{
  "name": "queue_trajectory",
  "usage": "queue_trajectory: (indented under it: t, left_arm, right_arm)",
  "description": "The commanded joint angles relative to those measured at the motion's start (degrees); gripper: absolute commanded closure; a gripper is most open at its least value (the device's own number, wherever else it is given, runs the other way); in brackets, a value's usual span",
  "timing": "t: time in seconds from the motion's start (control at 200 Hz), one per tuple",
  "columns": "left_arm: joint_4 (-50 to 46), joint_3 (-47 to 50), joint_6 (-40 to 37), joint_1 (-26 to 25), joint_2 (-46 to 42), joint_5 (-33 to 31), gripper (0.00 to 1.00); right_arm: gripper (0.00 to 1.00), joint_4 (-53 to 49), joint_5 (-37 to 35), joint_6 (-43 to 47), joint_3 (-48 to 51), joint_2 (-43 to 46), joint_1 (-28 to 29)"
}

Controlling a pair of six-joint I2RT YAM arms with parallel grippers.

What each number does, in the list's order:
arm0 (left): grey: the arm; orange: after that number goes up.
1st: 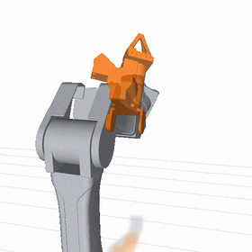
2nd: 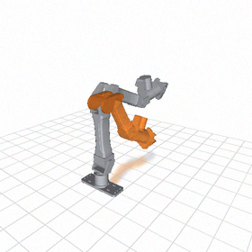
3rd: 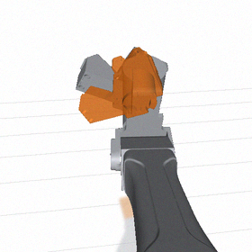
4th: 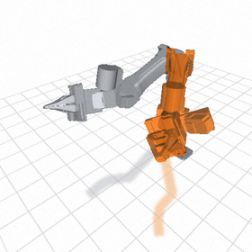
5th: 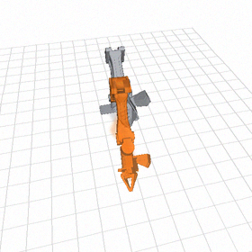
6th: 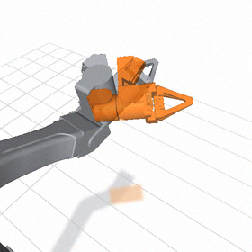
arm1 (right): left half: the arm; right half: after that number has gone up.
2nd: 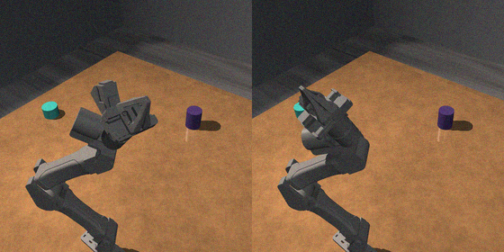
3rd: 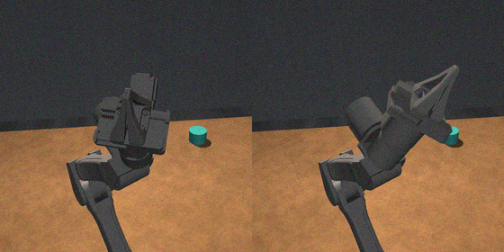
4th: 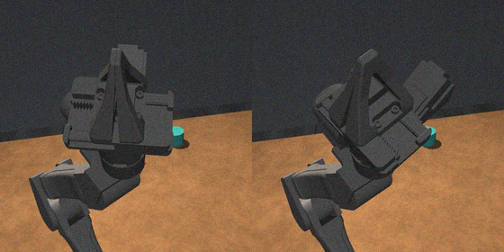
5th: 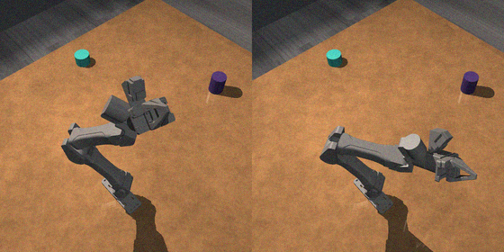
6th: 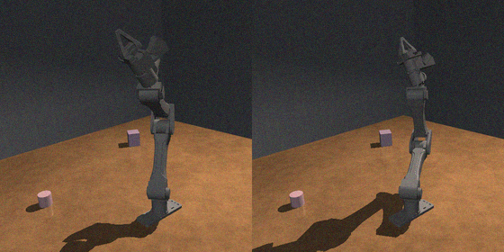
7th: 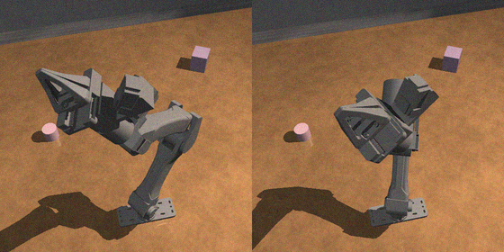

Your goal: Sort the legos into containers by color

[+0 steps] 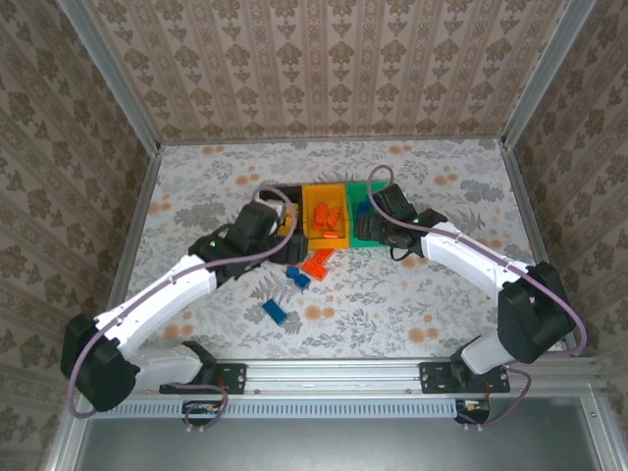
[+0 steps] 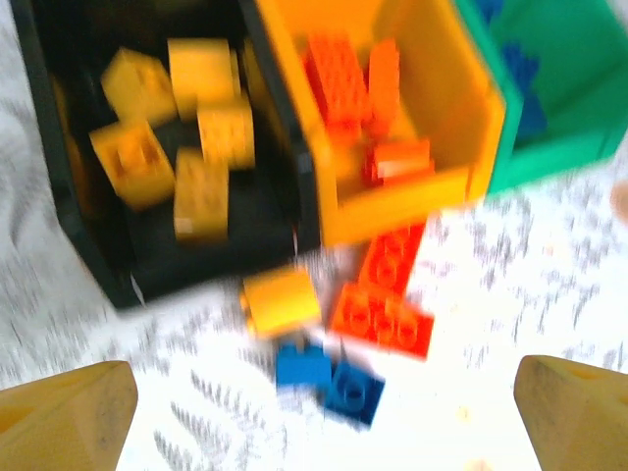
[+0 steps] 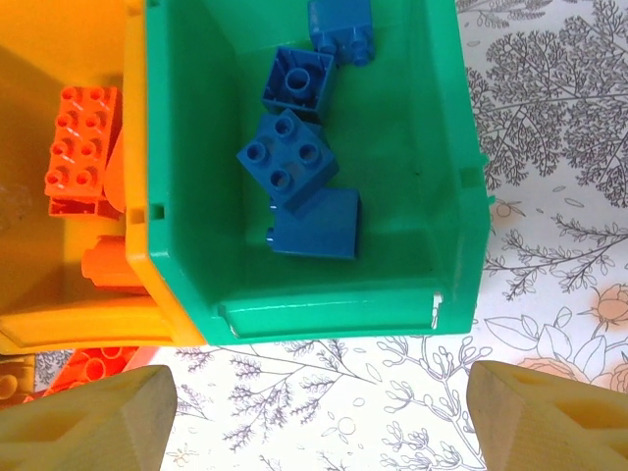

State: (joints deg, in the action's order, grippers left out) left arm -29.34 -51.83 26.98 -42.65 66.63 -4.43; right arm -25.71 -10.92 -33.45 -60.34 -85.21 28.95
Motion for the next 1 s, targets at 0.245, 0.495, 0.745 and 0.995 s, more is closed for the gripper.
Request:
queue_trajectory:
  t: [0.245,0.495,0.745,0.995]
  left_arm:
    - [-4.2,15.3,13.8,-4.3,-3.2,7.1,0.00]
    - [-0.5,18.1,16.2,-4.5,2.5,9.6,0.04]
    - [0.6,17.7,14.4,-4.6,7.1,10.0,0.10]
    - [1.6,17.3,12.7,-5.7,10.3,9.2,0.29]
  right_arm:
    - [0.21,2.1,1.1,-1.3,2.5,1.8,-0.2]
    - [0.21,1.2,0.6,-0.4,2.7,3.8,-0.2]
    - [0.21,1.0,-0.3,-0.1,2.9,5.1,-0.2]
    - [0.21,0.5,-0.8,0.1,2.5,5.1,-0.3]
